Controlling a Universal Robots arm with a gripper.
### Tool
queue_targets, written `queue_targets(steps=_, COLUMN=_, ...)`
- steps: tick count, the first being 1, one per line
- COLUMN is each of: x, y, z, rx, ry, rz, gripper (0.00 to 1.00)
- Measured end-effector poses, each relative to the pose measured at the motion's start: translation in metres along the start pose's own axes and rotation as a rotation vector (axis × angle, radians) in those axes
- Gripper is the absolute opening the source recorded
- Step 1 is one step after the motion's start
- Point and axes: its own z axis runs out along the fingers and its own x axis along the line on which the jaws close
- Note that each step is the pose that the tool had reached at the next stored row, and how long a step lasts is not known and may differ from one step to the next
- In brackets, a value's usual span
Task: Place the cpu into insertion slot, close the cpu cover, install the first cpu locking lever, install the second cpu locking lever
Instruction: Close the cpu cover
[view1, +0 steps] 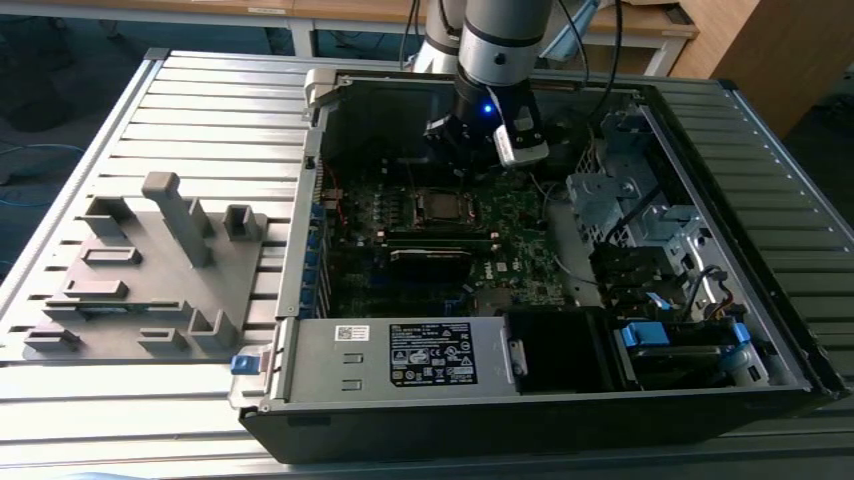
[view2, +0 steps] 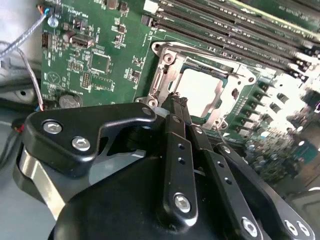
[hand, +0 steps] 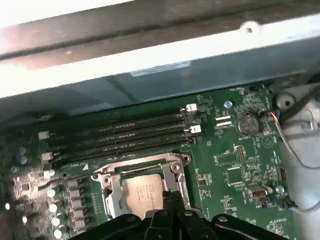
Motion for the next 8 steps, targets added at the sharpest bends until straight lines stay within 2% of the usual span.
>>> queue_targets(steps=8, x=0.0, y=0.0, z=0.0004, rx=0.0019, ry=0.0033, rz=-0.121, gripper=0.11)
